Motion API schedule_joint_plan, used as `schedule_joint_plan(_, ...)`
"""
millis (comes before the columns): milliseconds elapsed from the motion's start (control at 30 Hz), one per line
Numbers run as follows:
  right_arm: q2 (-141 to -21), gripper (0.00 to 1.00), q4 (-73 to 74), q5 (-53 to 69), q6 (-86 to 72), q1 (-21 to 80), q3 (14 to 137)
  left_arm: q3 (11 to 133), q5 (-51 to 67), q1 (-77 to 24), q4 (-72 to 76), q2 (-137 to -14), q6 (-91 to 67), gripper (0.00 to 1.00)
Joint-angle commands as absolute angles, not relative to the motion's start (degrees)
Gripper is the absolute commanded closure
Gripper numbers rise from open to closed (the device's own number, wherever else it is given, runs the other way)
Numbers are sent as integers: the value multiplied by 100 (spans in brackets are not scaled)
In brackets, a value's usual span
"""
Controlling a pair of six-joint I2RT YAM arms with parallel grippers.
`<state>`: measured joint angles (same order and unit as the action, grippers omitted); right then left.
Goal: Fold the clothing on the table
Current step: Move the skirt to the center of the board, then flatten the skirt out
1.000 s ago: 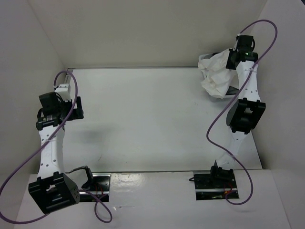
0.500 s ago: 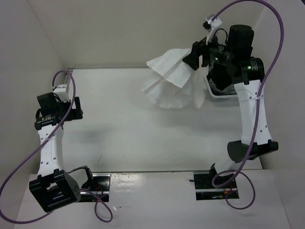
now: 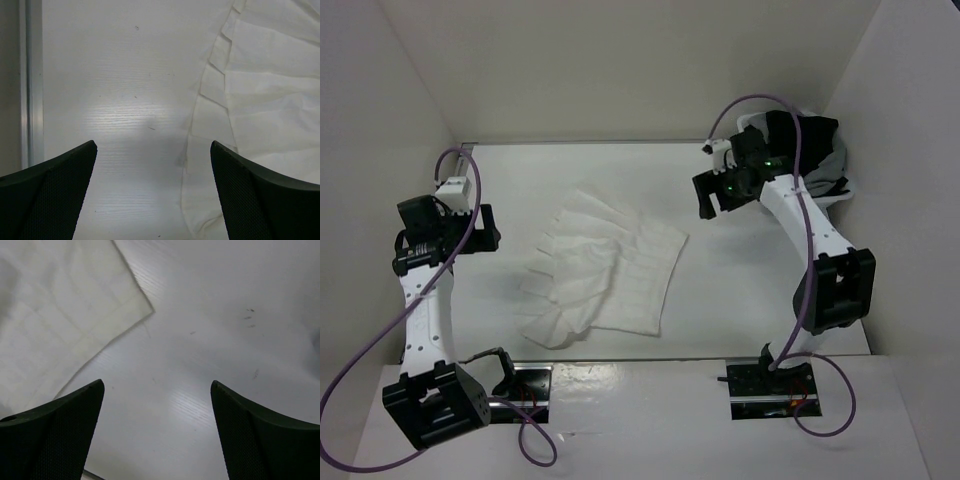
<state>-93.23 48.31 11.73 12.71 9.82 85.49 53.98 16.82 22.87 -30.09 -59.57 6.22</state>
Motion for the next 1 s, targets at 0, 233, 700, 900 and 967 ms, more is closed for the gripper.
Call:
schedule_joint_plan(0,-9070,9,4579,1310,1283,1625,8622,5370,1916,2320,-2997,-5827,782,0)
schedule_joint_plan(233,-9693,13,4105,1433,1151,1871,7956,5370,1977,2320,-2997,-5774,835,0)
schedule_joint_plan(700,-10722,17,3420,1038,1099,2355,7594,5317,2083,2320,-2997,-5722,940,0)
schedule_joint_plan(900,-11091,18,3191,923,1099,2408,7699,5317,2083,2320,-2997,-5722,940,0)
schedule_joint_plan(967,-11197,18,3190,923,1099,2460,7751,5317,2083,2320,-2997,-5722,940,0)
